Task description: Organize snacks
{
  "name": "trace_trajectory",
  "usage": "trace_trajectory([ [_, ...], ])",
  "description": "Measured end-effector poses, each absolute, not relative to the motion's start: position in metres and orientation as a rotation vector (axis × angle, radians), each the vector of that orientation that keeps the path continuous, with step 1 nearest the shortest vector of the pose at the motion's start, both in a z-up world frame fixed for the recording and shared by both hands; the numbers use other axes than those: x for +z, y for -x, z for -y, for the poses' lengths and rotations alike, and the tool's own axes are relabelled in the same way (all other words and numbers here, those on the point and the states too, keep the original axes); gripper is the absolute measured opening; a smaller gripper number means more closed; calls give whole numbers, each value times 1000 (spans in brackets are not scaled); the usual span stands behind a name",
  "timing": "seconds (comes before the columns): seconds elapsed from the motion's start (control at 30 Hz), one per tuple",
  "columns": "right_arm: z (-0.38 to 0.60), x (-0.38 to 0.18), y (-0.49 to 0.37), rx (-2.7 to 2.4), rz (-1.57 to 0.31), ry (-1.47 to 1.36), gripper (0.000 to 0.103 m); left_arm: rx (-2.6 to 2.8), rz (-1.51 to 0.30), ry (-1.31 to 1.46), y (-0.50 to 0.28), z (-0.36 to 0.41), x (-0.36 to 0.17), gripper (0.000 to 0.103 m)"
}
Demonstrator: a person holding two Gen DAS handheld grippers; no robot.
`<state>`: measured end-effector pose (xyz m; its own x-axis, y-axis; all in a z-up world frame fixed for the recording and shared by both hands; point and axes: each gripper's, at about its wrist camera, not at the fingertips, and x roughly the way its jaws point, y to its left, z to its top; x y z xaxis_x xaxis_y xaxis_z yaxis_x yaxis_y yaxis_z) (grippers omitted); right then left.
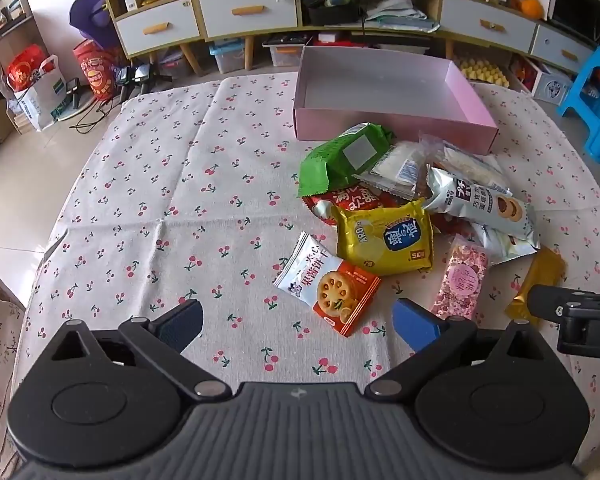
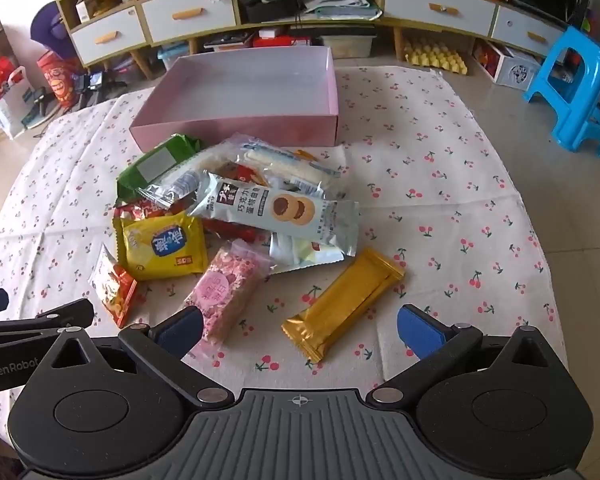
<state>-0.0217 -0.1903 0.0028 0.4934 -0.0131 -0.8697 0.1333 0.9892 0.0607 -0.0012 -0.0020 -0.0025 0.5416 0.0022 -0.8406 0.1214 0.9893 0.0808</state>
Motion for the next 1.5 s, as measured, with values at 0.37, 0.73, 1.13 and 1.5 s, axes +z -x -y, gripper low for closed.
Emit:
trace_trajectory([
  [0.37, 189, 2, 21, -88, -1051, -123, 103, -70, -996, -137, 1, 3, -3, 101],
  [0.73, 190, 3, 21, -89, -1042, -121, 103, -70, -994, -144, 2, 5, -2, 101],
  [1.13, 190, 3, 21, -90, -1036, -125, 103, -78, -991, -137, 2, 9, -1, 101],
  [1.5, 190, 4, 20, -91, -1030, -122, 103, -82, -991, -132, 2, 8, 0, 101],
])
